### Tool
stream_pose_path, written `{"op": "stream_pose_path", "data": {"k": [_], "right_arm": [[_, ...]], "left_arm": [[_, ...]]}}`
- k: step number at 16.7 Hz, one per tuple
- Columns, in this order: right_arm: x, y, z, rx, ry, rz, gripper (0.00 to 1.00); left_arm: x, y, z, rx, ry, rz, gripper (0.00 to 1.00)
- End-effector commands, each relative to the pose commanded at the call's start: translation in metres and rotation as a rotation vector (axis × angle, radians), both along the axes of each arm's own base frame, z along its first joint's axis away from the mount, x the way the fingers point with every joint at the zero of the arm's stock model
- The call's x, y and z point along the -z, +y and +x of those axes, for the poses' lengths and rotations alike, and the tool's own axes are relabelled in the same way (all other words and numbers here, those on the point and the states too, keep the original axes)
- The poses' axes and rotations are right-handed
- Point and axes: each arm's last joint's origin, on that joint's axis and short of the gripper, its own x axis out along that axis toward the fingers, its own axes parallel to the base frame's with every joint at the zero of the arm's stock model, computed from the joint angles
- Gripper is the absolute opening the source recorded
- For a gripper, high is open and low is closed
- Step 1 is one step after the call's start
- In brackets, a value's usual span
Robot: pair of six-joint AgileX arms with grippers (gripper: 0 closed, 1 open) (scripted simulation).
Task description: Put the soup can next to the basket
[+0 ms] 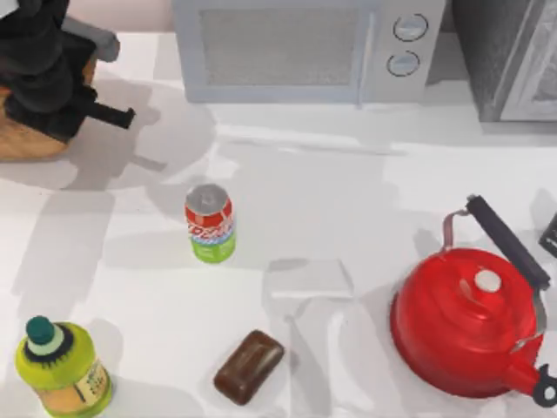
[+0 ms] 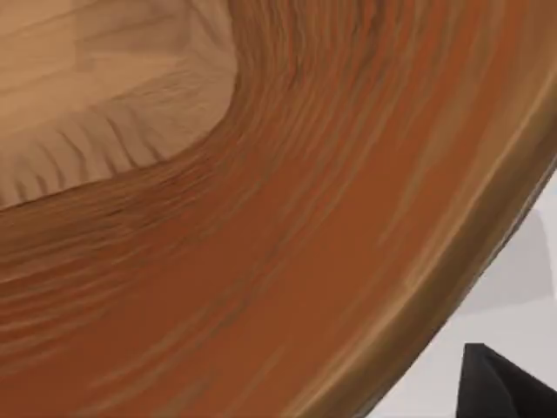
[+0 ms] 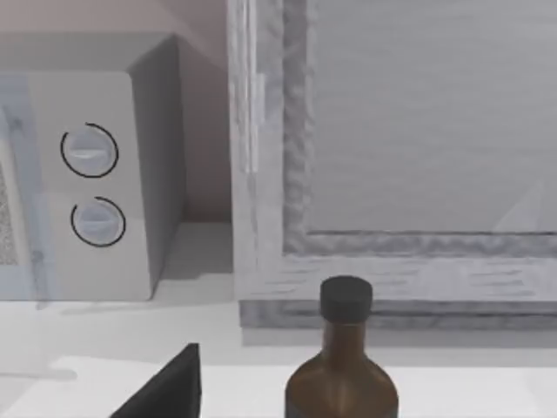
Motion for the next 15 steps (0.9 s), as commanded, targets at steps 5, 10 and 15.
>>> {"op": "stream_pose_path", "data": {"k": [5,10,15], "right_arm": [[0.000,0.000,0.000,0.000,0.000,0.000,1.00],[0.000,0.000,0.000,0.000,0.000,0.000,1.00],[0.000,0.000,0.000,0.000,0.000,0.000,1.00]], "left_arm": [[0.030,-0.110,-0.030,-0.196,0.161,-0.096,0.00],[0.039,-0.180,-0.077,-0.332,0.283,-0.102,0.00],[0.037,-0.196,-0.092,-0.363,0.304,-0.100,0.00]]}}
